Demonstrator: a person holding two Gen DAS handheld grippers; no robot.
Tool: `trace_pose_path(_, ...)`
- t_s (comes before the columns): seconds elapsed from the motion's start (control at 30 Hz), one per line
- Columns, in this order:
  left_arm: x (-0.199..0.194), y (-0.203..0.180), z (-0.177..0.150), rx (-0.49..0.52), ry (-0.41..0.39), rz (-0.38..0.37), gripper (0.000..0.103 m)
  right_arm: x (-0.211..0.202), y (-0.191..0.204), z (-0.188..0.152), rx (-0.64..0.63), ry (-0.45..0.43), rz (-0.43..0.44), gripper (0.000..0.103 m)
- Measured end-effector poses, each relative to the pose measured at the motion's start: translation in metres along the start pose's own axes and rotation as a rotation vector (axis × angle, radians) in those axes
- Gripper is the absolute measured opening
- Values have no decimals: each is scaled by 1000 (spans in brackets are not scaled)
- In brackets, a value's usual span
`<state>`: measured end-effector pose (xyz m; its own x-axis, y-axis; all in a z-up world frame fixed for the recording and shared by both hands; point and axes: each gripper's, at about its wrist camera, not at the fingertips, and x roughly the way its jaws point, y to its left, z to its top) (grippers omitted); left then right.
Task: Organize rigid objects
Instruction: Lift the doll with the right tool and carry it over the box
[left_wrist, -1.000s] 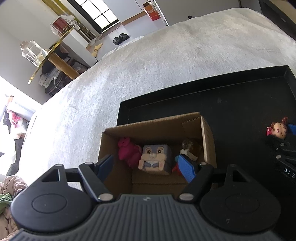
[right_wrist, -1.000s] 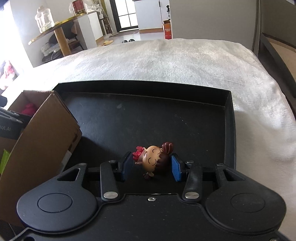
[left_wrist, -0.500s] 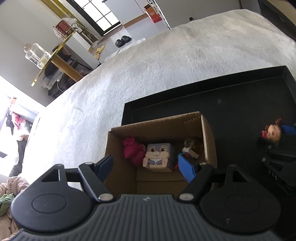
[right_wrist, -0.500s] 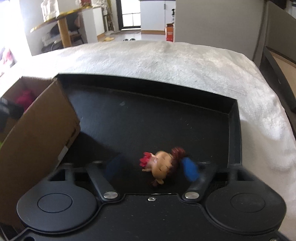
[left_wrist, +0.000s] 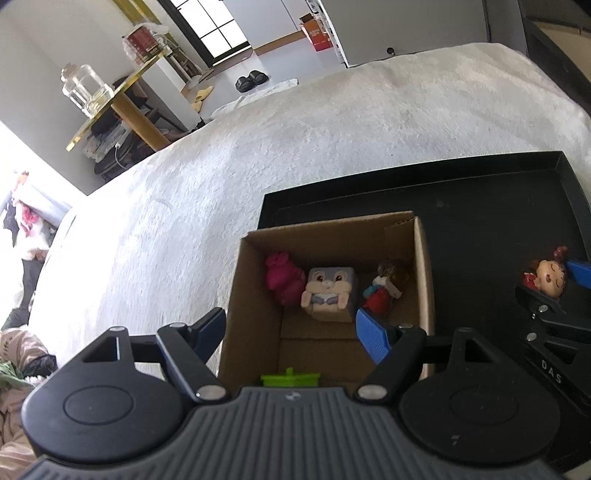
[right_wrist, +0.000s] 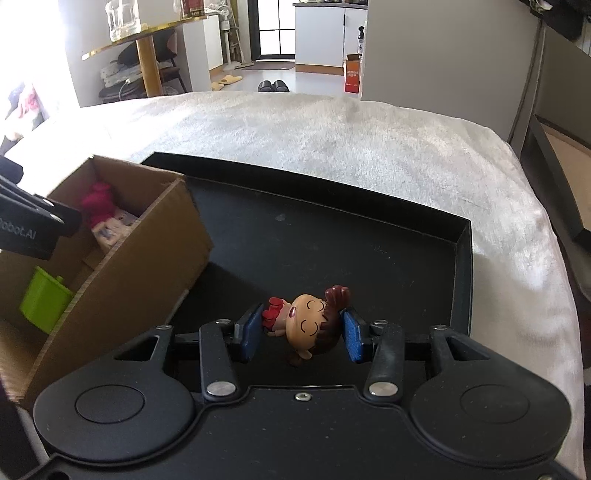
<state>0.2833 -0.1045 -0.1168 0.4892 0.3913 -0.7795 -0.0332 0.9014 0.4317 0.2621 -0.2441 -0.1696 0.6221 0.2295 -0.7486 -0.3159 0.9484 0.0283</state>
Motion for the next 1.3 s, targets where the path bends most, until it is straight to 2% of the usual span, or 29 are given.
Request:
trace_pose_path(0.4, -11, 46, -23, -99, -10, -39, 76, -40, 30, 21, -69, -40, -48, 45)
trace_pose_path(0.67, -6, 71, -38, -153, 0, -74, 76, -52, 51, 31, -100, -53, -56, 45)
trace_pose_path(0.97, 3, 92, -42, -188, -3, -119, 76, -58, 79, 43, -128, -54, -64, 45)
trace_pose_path(1.3, 15, 118, -48, -237, -23, -169, 76, -47, 113, 52, -159, -27, -32, 45)
